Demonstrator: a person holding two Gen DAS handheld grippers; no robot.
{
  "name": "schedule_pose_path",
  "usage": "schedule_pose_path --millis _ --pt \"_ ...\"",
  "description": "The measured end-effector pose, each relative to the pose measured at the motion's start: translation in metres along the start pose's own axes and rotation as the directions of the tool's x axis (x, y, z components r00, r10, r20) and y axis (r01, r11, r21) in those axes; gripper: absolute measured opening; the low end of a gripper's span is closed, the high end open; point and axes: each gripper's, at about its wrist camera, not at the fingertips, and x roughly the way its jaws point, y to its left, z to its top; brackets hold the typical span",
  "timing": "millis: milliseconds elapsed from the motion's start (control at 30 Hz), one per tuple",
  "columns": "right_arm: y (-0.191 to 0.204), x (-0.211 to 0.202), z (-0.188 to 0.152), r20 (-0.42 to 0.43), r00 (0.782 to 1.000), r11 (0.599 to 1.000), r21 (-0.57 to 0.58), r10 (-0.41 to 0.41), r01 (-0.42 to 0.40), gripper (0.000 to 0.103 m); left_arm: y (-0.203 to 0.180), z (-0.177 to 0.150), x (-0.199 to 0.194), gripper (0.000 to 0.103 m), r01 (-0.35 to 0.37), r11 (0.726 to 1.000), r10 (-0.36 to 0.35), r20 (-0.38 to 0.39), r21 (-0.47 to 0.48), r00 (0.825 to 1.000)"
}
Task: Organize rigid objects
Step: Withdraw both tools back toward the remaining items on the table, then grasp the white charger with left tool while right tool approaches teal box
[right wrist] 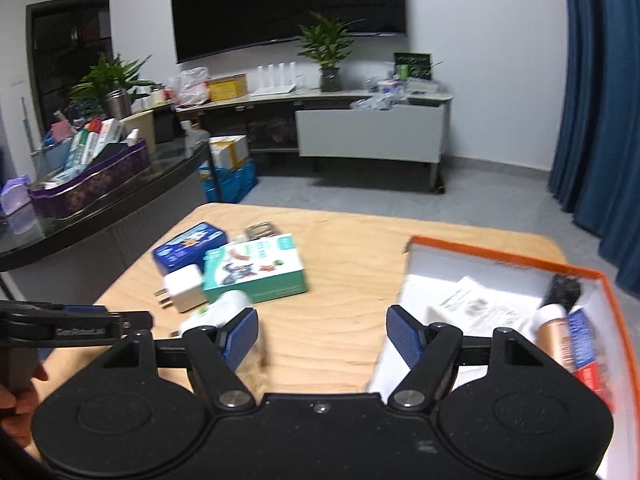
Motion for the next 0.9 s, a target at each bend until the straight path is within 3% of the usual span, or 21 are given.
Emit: schedule_pose_path --millis 267,433,500,567,667,767,833,900 --pt "0.041 0.038 0.003 -0.092 0.988 0.986 -0.101 0.123 -0.132 0.087 0.01 0.001 0.003 0.071 -0.004 1.0 0.004 0.003 -0.002 1.0" --pt "0.066 0.082 0.003 -0.212 0.97 0.973 -0.167 0.12 -0.156 0.091 0.021 0.003 0.004 0.072 -0.007 0.999 0.008 0.004 -0.039 1.0" --pt "0.068 0.095 -0.001 -0.235 0.967 0.976 -0.167 0.099 -0.14 0.081 0.022 0.003 0.005 0.072 -0.006 0.999 0.006 0.002 -0.041 1.0" --pt "0.063 0.094 -0.002 -0.222 0.97 0.985 -0.115 0.1 -0.127 0.081 0.022 0.002 0.004 0.072 -0.001 0.999 0.001 0.001 -0.035 1.0" --pt "0.052 0.071 -0.004 -0.159 0.987 0.993 -0.103 0.038 -0.055 0.081 0.022 0.0 0.004 0.072 0.01 1.0 -0.01 0.0 -0.028 1.0" --pt "0.029 0.031 -0.001 -0.086 0.989 0.988 -0.103 -0.121 0.112 0.081 0.018 0.0 0.003 0.072 0.023 1.0 -0.023 0.003 -0.014 1.0" --pt "0.008 0.003 0.0 -0.036 0.968 0.966 -0.091 -0.248 0.244 0.081 0.013 -0.001 0.004 0.072 0.031 1.0 -0.031 0.004 0.002 1.0" --pt "-0.012 -0.014 -0.001 -0.016 0.92 0.917 -0.092 -0.391 0.388 0.082 0.009 -0.001 0.005 0.072 0.039 0.999 -0.039 0.001 0.014 0.999"
